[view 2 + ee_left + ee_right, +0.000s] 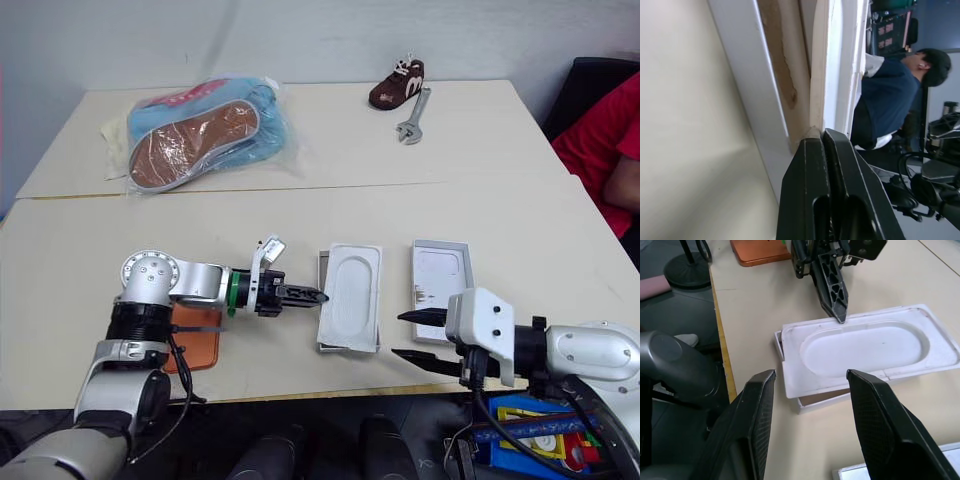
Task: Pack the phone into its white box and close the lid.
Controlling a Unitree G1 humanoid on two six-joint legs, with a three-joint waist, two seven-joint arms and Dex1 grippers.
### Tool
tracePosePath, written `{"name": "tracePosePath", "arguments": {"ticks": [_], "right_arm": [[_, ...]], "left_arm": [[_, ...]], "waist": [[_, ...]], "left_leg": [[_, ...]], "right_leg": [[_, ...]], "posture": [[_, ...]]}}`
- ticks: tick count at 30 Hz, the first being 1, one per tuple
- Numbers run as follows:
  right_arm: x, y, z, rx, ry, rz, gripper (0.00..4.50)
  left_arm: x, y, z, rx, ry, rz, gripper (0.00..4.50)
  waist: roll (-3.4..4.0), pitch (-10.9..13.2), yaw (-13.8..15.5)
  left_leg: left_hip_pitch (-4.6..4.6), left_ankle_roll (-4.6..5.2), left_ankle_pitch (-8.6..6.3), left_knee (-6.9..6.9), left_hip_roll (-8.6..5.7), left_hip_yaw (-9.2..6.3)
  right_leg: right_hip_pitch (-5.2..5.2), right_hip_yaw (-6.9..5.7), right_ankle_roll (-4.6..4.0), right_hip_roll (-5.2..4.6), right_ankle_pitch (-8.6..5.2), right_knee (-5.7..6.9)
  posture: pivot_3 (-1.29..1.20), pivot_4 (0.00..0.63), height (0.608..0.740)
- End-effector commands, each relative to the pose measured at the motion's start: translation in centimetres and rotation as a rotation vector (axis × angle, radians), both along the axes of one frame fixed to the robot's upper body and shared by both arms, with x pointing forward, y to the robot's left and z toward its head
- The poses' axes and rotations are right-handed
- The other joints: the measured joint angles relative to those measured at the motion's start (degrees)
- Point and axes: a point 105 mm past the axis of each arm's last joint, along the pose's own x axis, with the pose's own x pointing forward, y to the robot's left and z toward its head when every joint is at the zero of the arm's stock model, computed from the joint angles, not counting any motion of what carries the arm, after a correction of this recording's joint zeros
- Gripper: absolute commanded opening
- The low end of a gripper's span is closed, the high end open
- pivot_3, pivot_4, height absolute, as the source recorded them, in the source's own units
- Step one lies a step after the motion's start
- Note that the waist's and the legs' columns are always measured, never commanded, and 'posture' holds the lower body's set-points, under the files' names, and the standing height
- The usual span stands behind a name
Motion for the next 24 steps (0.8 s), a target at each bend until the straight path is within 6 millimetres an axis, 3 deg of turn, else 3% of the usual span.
{"name": "tracePosePath", "arguments": {"ticks": [1,8,11,15,16,19,23,24], "right_arm": [[0.1,0.8,0.1,0.012,-0.024,0.019,2.3],[0.6,1.2,0.0,0.019,-0.024,0.03,2.31],[2.1,2.3,0.1,0.031,-0.039,0.037,2.31],[5.1,3.6,-0.4,-0.006,-0.071,0.0,2.31],[5.9,3.9,-0.6,-0.018,-0.072,-0.011,2.12],[8.2,5.0,-1.3,-0.057,-0.082,-0.035,1.36],[10.8,6.0,-2.8,-0.134,-0.108,-0.055,0.05],[11.3,6.3,-3.2,-0.151,-0.117,-0.052,0.05]], "left_arm": [[0.0,0.4,0.5,0.006,-0.044,0.011,0.21],[-0.4,0.7,2.0,-0.073,-0.084,-0.008,2.06],[-1.3,1.1,5.7,-0.228,-0.199,-0.064,2.98],[-2.4,2.5,7.5,-0.211,-0.397,-0.088,4.17],[-2.6,2.8,7.7,-0.194,-0.452,-0.093,4.48],[-3.1,4.2,8.0,-0.12,-0.717,-0.142,4.5],[-3.3,6.1,6.4,0.037,-0.978,-0.255,4.5],[-3.4,6.4,6.1,0.053,-1.024,-0.283,4.5]], "waist": [[0.0,0.0,-0.1],[0.0,0.0,-0.1],[-0.07,0.0,-0.5],[-0.06,0.0,-0.7],[-0.06,0.0,-0.7],[-0.03,0.0,-0.6],[0.02,0.1,-0.3],[0.02,0.1,-0.2]], "left_leg": [[0.0,0.0,0.0,0.0,0.0,0.0],[0.0,0.0,0.0,0.01,0.0,0.0],[0.01,0.0,0.0,0.02,0.02,0.04],[0.01,-0.03,0.01,-0.03,0.03,0.05],[0.02,-0.04,0.01,-0.05,0.04,0.05],[0.02,-0.04,0.01,-0.08,0.03,0.05],[0.02,-0.04,0.01,-0.17,0.03,0.06],[0.0,-0.04,0.01,-0.16,0.03,-0.01]], "right_leg": [[0.0,0.0,0.0,0.0,0.0,0.0],[0.0,-0.01,0.0,0.0,0.0,0.0],[-0.03,0.01,0.0,0.01,0.0,0.02],[-0.1,-0.01,0.0,0.01,0.0,0.05],[-0.11,-0.01,0.0,0.02,0.0,0.04],[-0.11,-0.05,-0.01,0.0,0.0,-0.01],[-0.09,-0.09,-0.12,-0.01,0.06,-0.15],[-0.08,-0.14,-0.13,-0.01,0.06,-0.18]], "posture": [[0.0,0.15,0.74],[0.0,0.15,0.74],[0.0,0.15,0.74],[0.0,0.15,0.74],[0.0,0.15,0.74],[0.0,0.15,0.74],[0.0,0.15,0.74],[0.0,0.15,0.74]]}}
